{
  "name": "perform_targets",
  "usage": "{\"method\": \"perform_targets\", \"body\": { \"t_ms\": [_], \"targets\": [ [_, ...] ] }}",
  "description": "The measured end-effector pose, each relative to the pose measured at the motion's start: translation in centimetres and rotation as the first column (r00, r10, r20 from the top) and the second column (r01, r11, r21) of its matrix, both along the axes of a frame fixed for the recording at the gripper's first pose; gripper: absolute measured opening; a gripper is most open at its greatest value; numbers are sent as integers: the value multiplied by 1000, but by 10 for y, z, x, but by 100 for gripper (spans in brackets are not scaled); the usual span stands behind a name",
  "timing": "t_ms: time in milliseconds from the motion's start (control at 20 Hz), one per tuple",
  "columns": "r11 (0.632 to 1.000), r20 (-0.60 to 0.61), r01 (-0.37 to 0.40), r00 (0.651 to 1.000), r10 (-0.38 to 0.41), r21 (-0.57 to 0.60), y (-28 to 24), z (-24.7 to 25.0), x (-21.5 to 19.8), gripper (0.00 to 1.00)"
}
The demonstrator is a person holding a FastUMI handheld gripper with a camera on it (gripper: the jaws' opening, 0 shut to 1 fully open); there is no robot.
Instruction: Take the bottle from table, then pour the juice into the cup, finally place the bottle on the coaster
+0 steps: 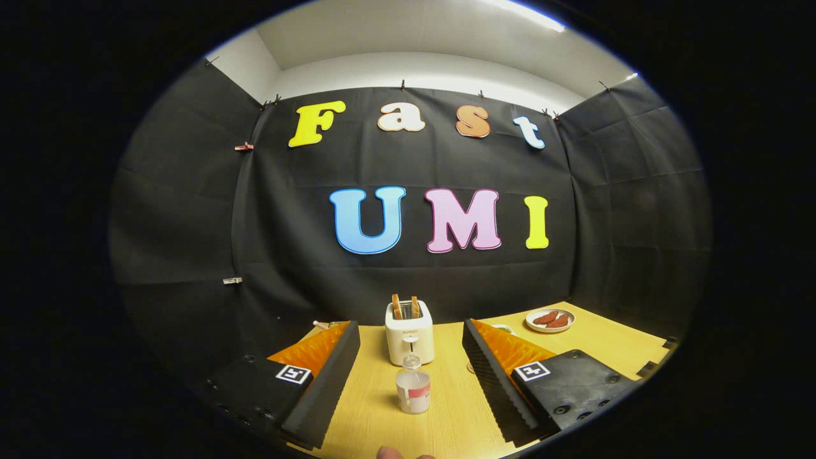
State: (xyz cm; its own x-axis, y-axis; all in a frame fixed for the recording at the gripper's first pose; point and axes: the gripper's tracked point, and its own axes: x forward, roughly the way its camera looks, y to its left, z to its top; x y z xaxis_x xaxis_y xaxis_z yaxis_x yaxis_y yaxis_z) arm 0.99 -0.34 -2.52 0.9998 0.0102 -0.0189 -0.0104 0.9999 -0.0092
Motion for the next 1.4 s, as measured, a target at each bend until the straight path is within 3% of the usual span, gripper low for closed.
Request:
{"method": "perform_targets", "body": {
  "t_ms": [350,950,1150,1400],
  "targets": [
    [999,9,38,999,-38,25,-6,-40,18,99],
    [997,-31,76,997,-76,24,-7,-188,78,99],
    [999,-54,35,998,-36,-18,-2,-209,99,99],
    [997,-70,80,994,-78,22,-12,-229,120,99]
  ]
}}
